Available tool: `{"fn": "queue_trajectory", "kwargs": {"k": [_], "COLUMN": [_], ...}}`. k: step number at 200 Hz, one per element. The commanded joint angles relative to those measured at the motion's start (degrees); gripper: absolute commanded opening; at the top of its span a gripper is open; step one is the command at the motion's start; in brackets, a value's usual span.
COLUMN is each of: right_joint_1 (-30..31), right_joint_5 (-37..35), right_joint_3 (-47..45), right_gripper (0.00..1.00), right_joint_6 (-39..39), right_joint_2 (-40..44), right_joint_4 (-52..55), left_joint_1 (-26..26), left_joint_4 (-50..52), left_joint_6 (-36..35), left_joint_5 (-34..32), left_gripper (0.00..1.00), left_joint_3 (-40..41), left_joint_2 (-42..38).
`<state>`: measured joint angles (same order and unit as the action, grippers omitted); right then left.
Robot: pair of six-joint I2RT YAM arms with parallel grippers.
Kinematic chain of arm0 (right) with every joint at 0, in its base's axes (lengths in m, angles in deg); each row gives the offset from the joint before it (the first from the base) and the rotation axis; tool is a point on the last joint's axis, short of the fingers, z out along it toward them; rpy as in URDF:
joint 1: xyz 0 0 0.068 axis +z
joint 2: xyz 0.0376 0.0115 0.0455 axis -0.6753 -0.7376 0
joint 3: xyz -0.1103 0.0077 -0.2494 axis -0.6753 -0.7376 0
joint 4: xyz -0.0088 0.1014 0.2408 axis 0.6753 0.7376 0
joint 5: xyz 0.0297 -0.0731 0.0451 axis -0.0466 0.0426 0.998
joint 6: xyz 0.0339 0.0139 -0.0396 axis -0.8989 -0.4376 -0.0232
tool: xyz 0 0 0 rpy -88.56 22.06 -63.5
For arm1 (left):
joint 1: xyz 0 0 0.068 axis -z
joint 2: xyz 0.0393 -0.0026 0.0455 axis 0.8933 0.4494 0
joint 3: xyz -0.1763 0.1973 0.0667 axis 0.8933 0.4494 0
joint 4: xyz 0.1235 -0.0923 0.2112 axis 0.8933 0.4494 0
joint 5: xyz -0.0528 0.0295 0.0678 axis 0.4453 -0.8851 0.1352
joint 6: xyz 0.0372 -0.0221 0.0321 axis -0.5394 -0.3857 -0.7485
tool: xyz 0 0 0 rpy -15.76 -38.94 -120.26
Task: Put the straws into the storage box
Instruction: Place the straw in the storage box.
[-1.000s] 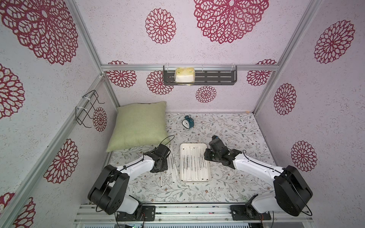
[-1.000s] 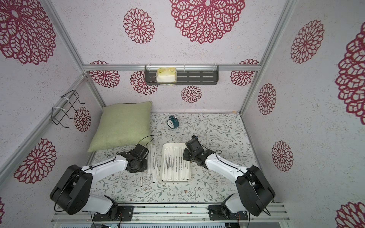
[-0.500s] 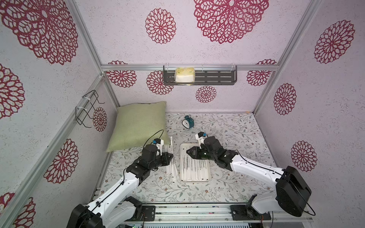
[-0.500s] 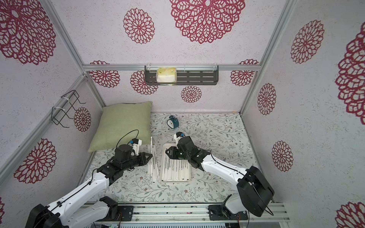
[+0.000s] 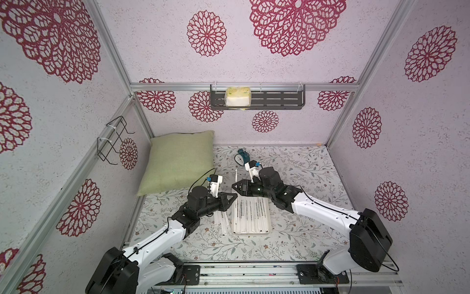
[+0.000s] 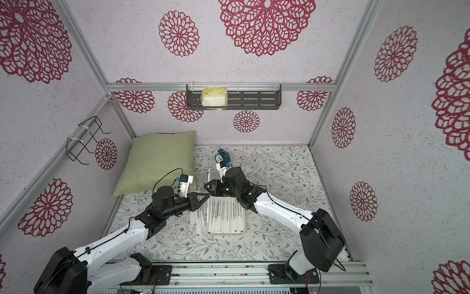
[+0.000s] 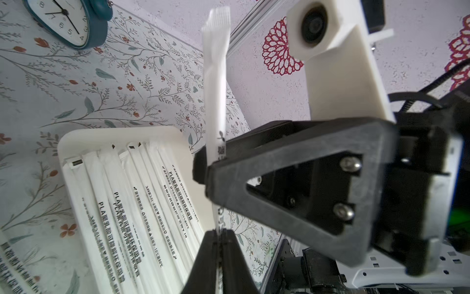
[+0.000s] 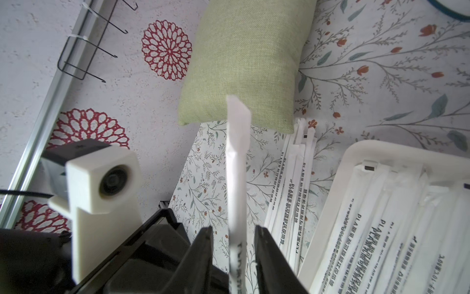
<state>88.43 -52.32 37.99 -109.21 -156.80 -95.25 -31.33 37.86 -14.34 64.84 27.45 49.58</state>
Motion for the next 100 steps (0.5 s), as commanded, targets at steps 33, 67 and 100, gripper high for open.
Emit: {"fn": "queue_trajectory", "kwargs": {"k": [33,67,100], "right_joint_1": [0.3,0.3,-1.4], "right_joint_5": [-6.6,-6.5,-10.0], "right_joint_3": [2.0,2.7,3.5], "right_gripper": [0.23,0.16,0.16], "right_joint_6": [0.8,0.3,1.8], "right_joint_2": [2.5,1.6,0.5], "right_joint_4": [5.6,5.6,10.1], "left_joint_1": [0.4,0.5,-0.5], "left_joint_4": [-1.5,2.5,29.0], "left_joint_6": [-0.2,-0.5,-4.6], "left_joint_5": [-0.7,-1.7,-9.7], "left_gripper": [0.09,0.20,0.51], "left_joint_3": [-0.8,-2.8,-9.0], "left_joint_2": [1.1,2.8,0.0]}}
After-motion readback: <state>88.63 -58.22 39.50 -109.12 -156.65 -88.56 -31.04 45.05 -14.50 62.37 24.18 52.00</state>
